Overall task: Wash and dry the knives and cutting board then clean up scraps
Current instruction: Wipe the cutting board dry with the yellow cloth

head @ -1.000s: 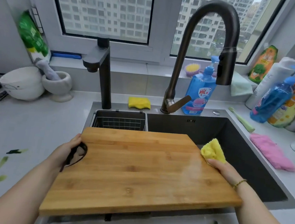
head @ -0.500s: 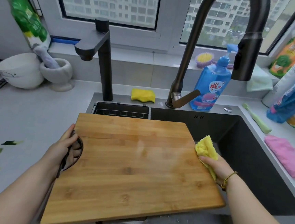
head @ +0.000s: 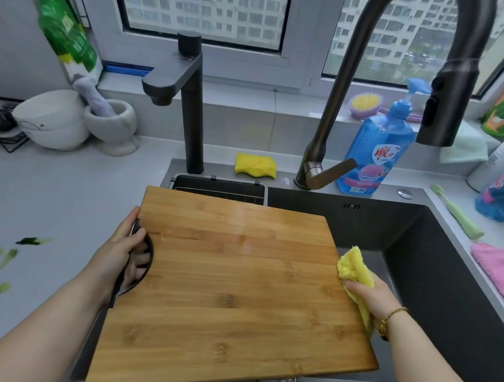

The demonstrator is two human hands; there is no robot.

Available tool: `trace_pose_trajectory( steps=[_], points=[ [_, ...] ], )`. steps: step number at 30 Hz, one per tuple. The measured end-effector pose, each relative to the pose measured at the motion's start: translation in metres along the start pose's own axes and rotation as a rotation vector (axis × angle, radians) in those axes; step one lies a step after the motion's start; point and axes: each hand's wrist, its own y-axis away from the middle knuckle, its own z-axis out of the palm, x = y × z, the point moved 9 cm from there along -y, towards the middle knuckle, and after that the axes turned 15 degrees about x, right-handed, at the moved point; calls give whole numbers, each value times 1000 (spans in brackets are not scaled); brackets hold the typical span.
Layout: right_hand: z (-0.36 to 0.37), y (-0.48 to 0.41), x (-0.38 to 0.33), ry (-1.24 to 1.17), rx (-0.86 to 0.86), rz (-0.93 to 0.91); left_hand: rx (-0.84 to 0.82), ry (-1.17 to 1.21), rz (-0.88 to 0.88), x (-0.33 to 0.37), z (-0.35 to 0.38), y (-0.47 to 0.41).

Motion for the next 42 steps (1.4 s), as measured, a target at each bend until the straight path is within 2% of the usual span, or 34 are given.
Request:
trace_pose_trajectory(
  steps=[3, 5, 7, 11, 14, 15, 17, 19, 21, 23, 26, 28, 30, 31, 33, 35, 38, 40, 42],
  points=[
    [-5, 2, -20, 123, 158, -139, 4, 16, -17, 3, 1, 3],
    [-12, 8, -44, 129, 358, -229, -22, 17, -29, 2, 4, 0],
    [-4, 19, -75, 101, 454, -320, -43, 11, -27, 0, 5, -2],
    [74, 53, -158, 53, 270, -557, -116, 10, -16, -3, 8, -6],
    [158, 86, -188, 139, 54, -611, -145, 2, 4, -4, 10, -9],
    [189, 99, -190, 217, -38, -655, -139, 4, 8, -4, 7, -11],
    [235, 125, -188, 553, -172, -886, -132, 13, 19, -6, 7, -14],
    [250, 128, -182, 803, -171, -1070, -120, 24, 27, -6, 3, -16],
    [239, 111, -178, 813, -114, -1057, -122, 28, 36, -4, 2, -18],
    [215, 82, -169, 785, -39, -958, -130, 24, 39, -3, 3, -15],
    [153, 25, -137, 833, 134, -703, -139, 16, 42, -1, 4, -13],
    [103, -2, -105, 839, 228, -467, -135, 20, 33, 0, 4, -14],
    [72, -11, -83, 750, 274, -266, -134, 27, 22, 0, 4, -15],
    [69, -8, -84, 683, 288, -243, -132, 28, 17, 0, 4, -15],
    [88, 18, -105, 504, 260, -354, -138, 35, -2, -1, 4, -12],
    [132, 69, -131, 373, 104, -558, -133, 49, -26, -4, 4, -11],
    [196, 153, -135, 526, -151, -879, -126, 67, -24, -2, 5, -9],
    [195, 156, -121, 682, -143, -928, -131, 74, -16, 0, 6, -8],
    [158, 120, -103, 729, -25, -806, -135, 80, -27, -2, 5, -5]
  ],
)
